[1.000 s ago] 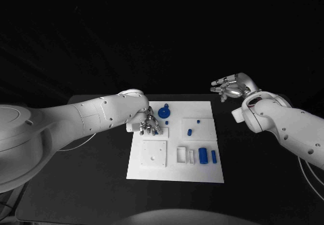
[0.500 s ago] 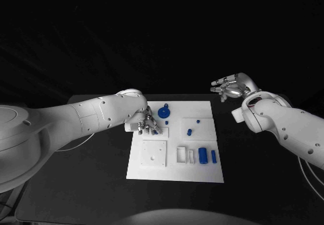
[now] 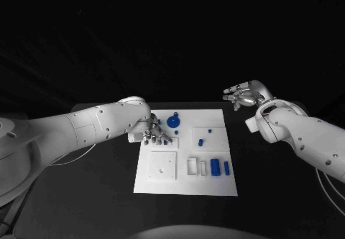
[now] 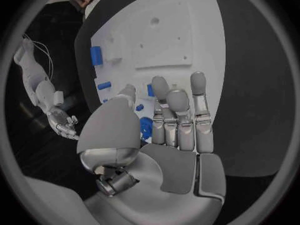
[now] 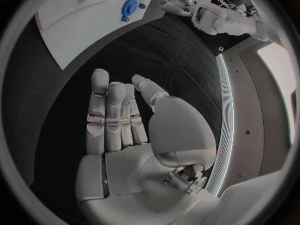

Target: Assemble the parts on the task board

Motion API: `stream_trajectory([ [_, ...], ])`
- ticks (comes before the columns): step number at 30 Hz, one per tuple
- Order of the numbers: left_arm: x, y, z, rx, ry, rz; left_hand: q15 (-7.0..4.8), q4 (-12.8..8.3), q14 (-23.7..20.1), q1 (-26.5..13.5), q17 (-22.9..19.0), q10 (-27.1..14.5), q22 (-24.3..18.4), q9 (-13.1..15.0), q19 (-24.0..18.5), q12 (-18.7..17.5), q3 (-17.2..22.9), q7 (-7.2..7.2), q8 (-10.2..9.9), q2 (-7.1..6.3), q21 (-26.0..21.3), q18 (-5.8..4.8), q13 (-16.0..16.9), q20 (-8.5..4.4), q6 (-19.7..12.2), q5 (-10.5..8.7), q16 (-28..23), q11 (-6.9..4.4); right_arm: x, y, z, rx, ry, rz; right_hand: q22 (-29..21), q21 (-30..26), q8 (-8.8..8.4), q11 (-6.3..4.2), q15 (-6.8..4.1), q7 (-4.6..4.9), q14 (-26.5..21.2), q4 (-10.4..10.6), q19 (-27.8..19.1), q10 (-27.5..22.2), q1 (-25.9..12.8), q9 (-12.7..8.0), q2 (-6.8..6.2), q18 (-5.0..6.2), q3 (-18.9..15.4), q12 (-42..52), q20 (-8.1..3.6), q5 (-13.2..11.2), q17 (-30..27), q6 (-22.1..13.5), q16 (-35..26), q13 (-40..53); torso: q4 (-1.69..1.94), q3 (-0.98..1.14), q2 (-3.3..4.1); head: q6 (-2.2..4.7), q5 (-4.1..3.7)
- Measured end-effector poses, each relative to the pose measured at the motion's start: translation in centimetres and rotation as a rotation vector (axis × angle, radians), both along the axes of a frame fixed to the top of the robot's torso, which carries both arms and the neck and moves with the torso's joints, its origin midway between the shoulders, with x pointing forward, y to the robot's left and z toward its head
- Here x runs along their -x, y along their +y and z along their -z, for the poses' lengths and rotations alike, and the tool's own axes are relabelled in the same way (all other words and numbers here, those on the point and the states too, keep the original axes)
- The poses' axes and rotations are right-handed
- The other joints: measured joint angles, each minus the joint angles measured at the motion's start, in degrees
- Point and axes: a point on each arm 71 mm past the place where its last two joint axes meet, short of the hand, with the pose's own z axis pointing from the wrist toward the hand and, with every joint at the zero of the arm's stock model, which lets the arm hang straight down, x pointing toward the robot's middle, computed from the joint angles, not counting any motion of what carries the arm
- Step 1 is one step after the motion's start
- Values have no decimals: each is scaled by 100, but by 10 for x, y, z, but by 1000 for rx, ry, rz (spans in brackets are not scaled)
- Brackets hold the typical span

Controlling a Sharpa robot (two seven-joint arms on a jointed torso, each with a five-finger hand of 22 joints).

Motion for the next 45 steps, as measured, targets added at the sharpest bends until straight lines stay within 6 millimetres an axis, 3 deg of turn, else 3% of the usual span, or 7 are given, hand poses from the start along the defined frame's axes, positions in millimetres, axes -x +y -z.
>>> stream_trajectory([
  [7,-5,2,-19,50,-40,-24,-2,27,-46,-28,-60,21,-1,-52,-4,-188,-242,52,0,33,-66,-17,97,-4,-133,0,-114,28,0,0,2,0,4,2,0,0,0,0,0,22,0,0,0,0,0,0,0,0,0,0,0,24,0,-22,0,0,0,4,-5,58,5],
  [10,-11,9,-30,63,-65,-46,35,-46,-197,120,-183,16,-8,-221,-115,-461,-190,147,0,232,-160,-17,94,9,-529,0,-322,119,0,-1,2,1,4,3,3,0,0,0,0,22,0,0,0,0,0,0,0,0,0,0,0,23,0,-22,0,0,0,5,-5,96,8],
  [12,-14,14,-35,70,-79,-61,53,-283,-215,176,-261,8,-51,-691,-135,-617,-213,294,0,453,-225,-17,89,29,-1008,0,-362,192,0,-1,3,1,4,4,5,0,0,0,0,22,0,0,0,0,0,0,0,0,0,0,0,23,0,-22,0,0,0,9,-5,116,10],
  [15,-21,22,-42,80,-103,-90,83,-934,-245,108,-448,15,-126,-1568,-135,-849,-367,327,0,869,-337,-17,252,29,-953,60,-333,199,0,-2,3,2,5,5,5,0,0,0,0,22,0,0,0,0,0,0,0,0,0,0,0,23,0,-22,0,1,0,9,-4,160,20],
  [19,-30,34,-47,86,-132,-132,83,-1281,-245,196,-555,15,-141,-1826,-131,-920,-487,326,0,1113,-359,-17,368,33,-936,509,-305,199,0,-2,3,2,5,6,4,0,0,0,0,22,0,0,0,0,0,0,0,0,0,0,0,23,1,-22,0,1,-3,10,3,222,35],
  [22,-36,41,-50,86,-154,-158,83,-1469,-245,211,-621,15,-148,-1945,-98,-979,-649,326,0,1273,-402,-17,443,38,-936,657,-262,199,0,-2,3,2,5,6,4,0,0,0,0,22,0,0,0,0,1,0,0,0,0,0,0,23,0,-22,0,1,-3,12,7,258,42],
  [45,-67,41,-49,55,-216,-204,124,-1568,-328,196,-782,16,-65,-2585,-70,-1009,-766,456,0,1344,-514,-17,618,50,-1196,660,-120,240,1,1,1,-1,2,-2,3,0,0,0,0,18,1,32,0,0,1,0,-1,0,-32,0,0,46,-5,-58,0,-6,-71,26,103,455,123],
])
